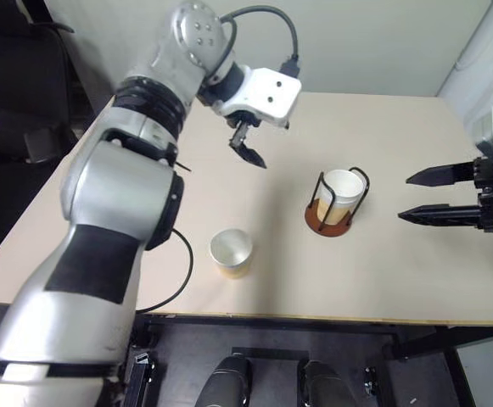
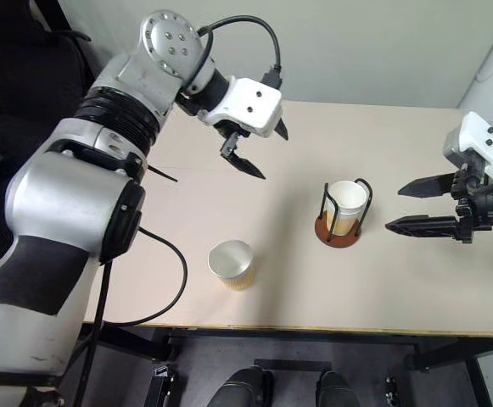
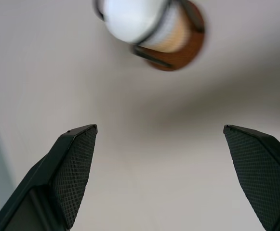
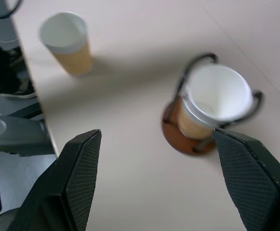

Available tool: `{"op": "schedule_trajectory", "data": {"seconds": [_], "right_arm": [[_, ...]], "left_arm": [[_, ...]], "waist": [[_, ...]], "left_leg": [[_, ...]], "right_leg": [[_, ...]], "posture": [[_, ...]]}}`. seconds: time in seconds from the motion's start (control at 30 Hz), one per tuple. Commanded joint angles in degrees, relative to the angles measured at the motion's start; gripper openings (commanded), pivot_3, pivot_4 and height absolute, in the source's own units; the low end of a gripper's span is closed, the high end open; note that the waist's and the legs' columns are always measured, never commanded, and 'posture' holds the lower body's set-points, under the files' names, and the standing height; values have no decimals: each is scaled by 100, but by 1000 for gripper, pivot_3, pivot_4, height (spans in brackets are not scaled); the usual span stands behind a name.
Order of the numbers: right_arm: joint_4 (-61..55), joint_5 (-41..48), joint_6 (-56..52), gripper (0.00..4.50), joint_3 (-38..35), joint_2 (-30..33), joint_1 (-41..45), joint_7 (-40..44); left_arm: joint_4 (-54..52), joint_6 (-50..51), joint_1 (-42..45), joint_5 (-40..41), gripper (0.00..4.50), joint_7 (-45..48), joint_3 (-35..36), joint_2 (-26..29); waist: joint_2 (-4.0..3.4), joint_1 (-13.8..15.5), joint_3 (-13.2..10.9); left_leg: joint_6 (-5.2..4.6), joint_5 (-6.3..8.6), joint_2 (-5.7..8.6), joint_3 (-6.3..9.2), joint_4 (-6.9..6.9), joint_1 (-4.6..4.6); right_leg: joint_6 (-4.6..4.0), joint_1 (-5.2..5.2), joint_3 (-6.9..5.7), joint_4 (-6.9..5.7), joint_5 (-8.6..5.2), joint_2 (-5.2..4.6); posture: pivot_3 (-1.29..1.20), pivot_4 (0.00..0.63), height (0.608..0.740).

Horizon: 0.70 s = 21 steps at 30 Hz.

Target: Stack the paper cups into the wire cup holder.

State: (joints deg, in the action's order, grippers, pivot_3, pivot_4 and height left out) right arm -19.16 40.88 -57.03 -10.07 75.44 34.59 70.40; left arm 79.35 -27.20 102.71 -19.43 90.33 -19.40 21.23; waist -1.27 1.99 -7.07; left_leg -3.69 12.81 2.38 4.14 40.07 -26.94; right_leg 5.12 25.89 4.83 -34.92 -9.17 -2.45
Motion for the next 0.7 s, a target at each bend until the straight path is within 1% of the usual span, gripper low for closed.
{"op": "schedule_trajectory", "data": {"seconds": [0.03, 0.2, 0.23, 0.3, 0.33, 0.37, 0.4, 0.43, 0.47, 0.53, 0.57, 0.6, 0.67, 0.7], "right_arm": [[-130, 32, 272, 3758, -267, 69, -44, 81], [-113, 187, 199, 3758, -165, 104, 100, 124], [-109, 201, 183, 3758, -143, 108, 126, 131], [-105, 219, 152, 3758, -104, 148, 164, 160], [-107, 227, 127, 3758, -90, 183, 181, 173], [-102, 237, 108, 3758, -80, 211, 199, 184], [-103, 261, 78, 3758, -73, 241, 217, 190], [-107, 318, 7, 3758, -67, 263, 262, 193], [-112, 385, -73, 3758, -63, 282, 308, 199], [-136, 610, -308, 3758, -87, 299, 419, 219], [-138, 677, -373, 3758, -89, 298, 461, 217], [-165, 712, -397, 3758, -85, 296, 481, 207], [-238, 682, -336, 3758, -60, 255, 465, 139], [-261, 681, -329, 3758, -53, 218, 463, 85]], "left_arm": [[125, 75, 182, 442, 4487, 217, -325, 48], [366, -711, 89, 374, 4487, 217, -1184, 226], [388, -802, 91, 408, 4487, 217, -1288, 233], [498, -1026, 111, 422, 4487, 217, -1417, 203], [649, -1163, 133, 344, 4487, 217, -1361, 142], [813, -1285, 161, 240, 4487, 217, -1259, 69], [1008, -1404, 203, 89, 4487, 217, -1104, -8], [1434, -1654, 327, -325, 4487, 217, -749, -115], [1896, -1859, 488, -784, 4487, 217, -328, -202], [2661, -2270, 764, -1681, 4487, 217, 381, -268], [2889, -2365, 863, -2033, 4487, 217, 682, -255], [3146, -2402, 969, -2376, 4487, 217, 1022, -240], [3489, -2434, 1086, -2921, 4487, 217, 1576, -207], [3671, -2441, 1138, -3188, 4487, 217, 1818, -180]], "waist": [[0, -1, 0], [-2, -29, -2], [-2, -41, -1], [-1, -50, -2], [-4, -44, 0], [-5, -33, 0], [1, -36, -1], [0, -28, 0], [1, -23, -1], [6, -36, -5], [6, -49, -5], [4, -64, -5], [0, -70, -1], [-5, -75, 1]], "left_leg": [[0, 0, 2, -2, 0, 0], [2, 0, -4, -3, -3, 1], [2, 0, -3, -10, -6, 3], [4, 1, -4, -10, -5, 2], [3, 1, -1, -15, -9, 5], [3, 1, -3, -5, -5, 2], [3, 1, -7, -4, -4, 0], [2, 1, 1, -15, -8, 3], [0, 2, -1, -8, -1, -1], [-3, 3, 12, -17, -6, -3], [-6, 5, 11, -14, -3, -7], [-8, 6, 15, -19, -8, -2], [-11, 13, 20, -12, -8, -1], [-13, 14, 31, -21, -21, 5]], "right_leg": [[0, 1, -3, -1, 0, 1], [17, 5, 7, -6, 10, -1], [19, 6, -13, -8, 11, 13], [21, 9, -6, -7, 13, 13], [20, 8, -24, -10, 12, 23], [22, 7, 0, -8, 11, 6], [15, 6, -3, -6, 6, 5], [8, 7, -24, -7, 2, 18], [10, 4, 2, -4, 0, -1], [11, 8, -10, -2, -7, 7], [14, 10, 10, 5, -8, -2], [17, 8, -7, 4, -15, 8], [17, 7, 13, 3, -27, -10], [18, 10, -5, -6, -41, 1]], "posture": [[0, 150, 740], [0, 150, 740], [0, 150, 740], [0, 150, 740], [0, 150, 740], [0, 150, 740], [0, 150, 740], [0, 150, 740], [0, 150, 740], [0, 150, 740], [0, 150, 740], [0, 150, 740], [0, 150, 740], [0, 150, 740]]}}
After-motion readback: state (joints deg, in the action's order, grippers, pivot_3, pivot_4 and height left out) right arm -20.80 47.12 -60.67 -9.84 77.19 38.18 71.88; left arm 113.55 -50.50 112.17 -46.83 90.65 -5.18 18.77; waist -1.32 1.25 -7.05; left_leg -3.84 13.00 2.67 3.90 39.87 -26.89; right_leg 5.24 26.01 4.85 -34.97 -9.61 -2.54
